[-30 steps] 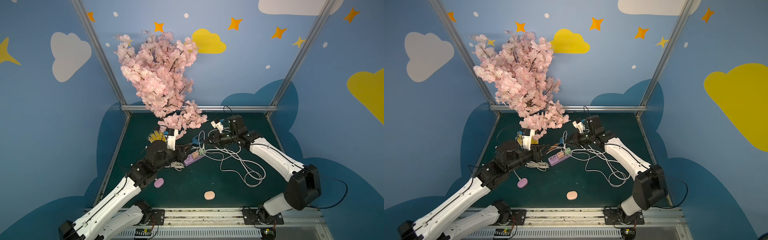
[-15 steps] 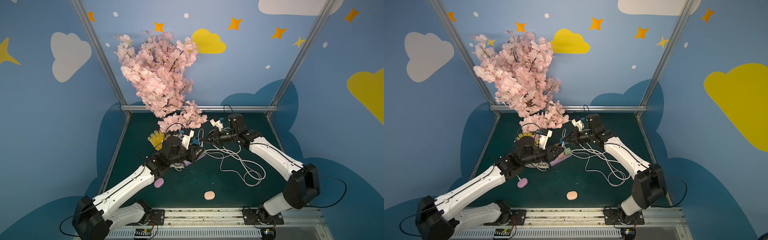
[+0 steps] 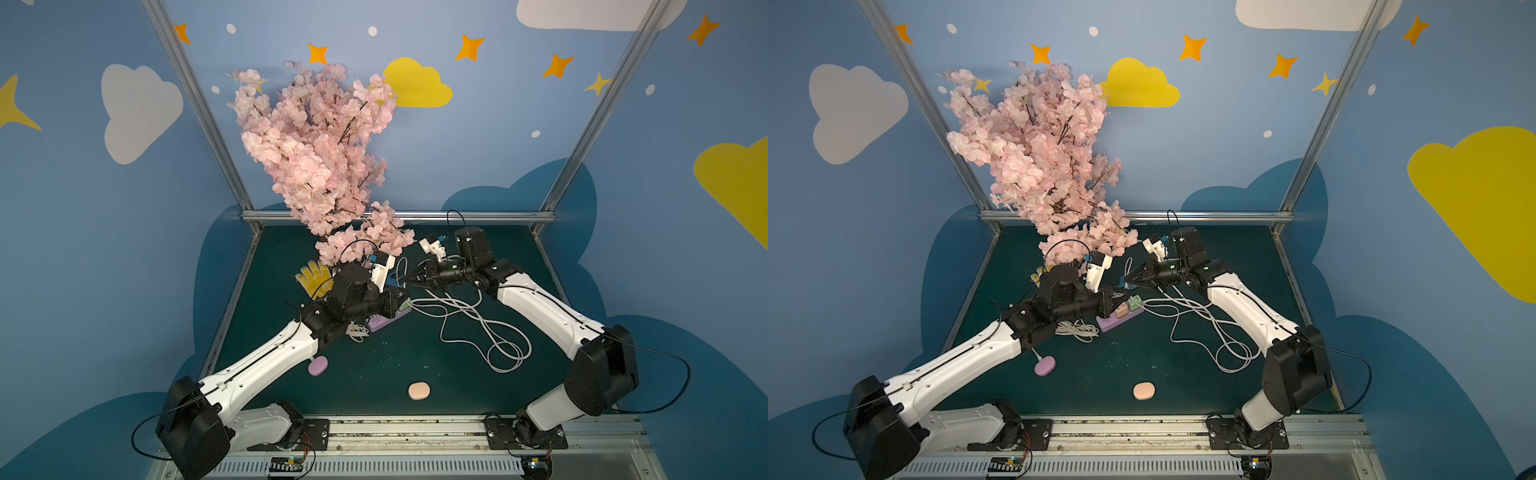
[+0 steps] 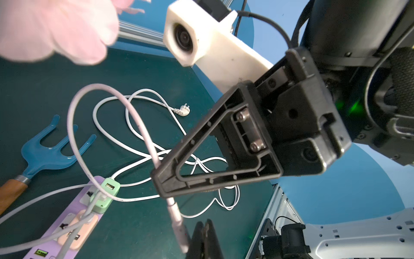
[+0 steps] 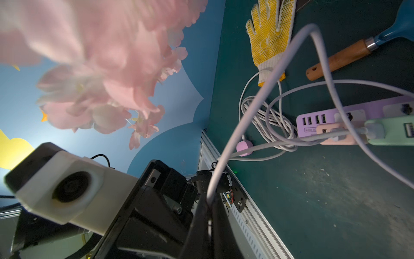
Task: Charge the bluetooth headset
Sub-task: Pick up the charging cable from the center of the board.
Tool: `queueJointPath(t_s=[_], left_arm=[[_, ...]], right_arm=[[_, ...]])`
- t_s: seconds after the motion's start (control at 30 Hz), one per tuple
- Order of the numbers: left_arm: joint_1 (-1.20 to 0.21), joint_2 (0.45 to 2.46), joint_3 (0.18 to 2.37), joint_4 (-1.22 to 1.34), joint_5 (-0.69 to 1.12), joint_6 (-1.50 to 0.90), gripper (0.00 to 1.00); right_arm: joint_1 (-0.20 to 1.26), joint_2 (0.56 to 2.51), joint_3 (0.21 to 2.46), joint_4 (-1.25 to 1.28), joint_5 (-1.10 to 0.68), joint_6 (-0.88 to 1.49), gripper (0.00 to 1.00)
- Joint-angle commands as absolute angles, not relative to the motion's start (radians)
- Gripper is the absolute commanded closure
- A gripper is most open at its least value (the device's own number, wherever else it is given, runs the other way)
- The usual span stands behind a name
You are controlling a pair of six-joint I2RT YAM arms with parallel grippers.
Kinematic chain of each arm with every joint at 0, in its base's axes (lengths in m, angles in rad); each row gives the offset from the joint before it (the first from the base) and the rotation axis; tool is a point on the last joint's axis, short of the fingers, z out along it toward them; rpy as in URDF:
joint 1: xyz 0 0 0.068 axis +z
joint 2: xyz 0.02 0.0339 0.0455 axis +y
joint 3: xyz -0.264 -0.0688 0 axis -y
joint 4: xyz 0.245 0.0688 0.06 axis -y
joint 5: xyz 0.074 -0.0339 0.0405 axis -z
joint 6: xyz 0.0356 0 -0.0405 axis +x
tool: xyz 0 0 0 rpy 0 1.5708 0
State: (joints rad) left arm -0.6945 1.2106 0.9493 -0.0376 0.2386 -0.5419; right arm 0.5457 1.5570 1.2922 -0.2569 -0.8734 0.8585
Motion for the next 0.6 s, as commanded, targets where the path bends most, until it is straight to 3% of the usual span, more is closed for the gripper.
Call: queueJointPath(t_s=[0.0,0.47,0.5,0.57], left_arm=[[-0.694,1.200,0.970,-0.057,0.240,-0.515,0.95],[-0.695,1.166,0.949,-0.082,0.183,-0.495,0.96],[-0.695,1.161,0.946,-0.083,0.183,-0.493,0.90],[-0.696,1.149,0.935,-0.082,0.173,-0.494,0.67]], right_arm=[[0.545,1.557,1.318,-0.221,-0.886,0.864,1.00],[0.542,1.551,1.318,-0.204,-0.882,0.876,1.00],[0.541,1.551,1.317,-0.203,-0.882,0.876,1.00],[0.540,1.552,1.316,-0.202,-0.883,0.876,1.00]])
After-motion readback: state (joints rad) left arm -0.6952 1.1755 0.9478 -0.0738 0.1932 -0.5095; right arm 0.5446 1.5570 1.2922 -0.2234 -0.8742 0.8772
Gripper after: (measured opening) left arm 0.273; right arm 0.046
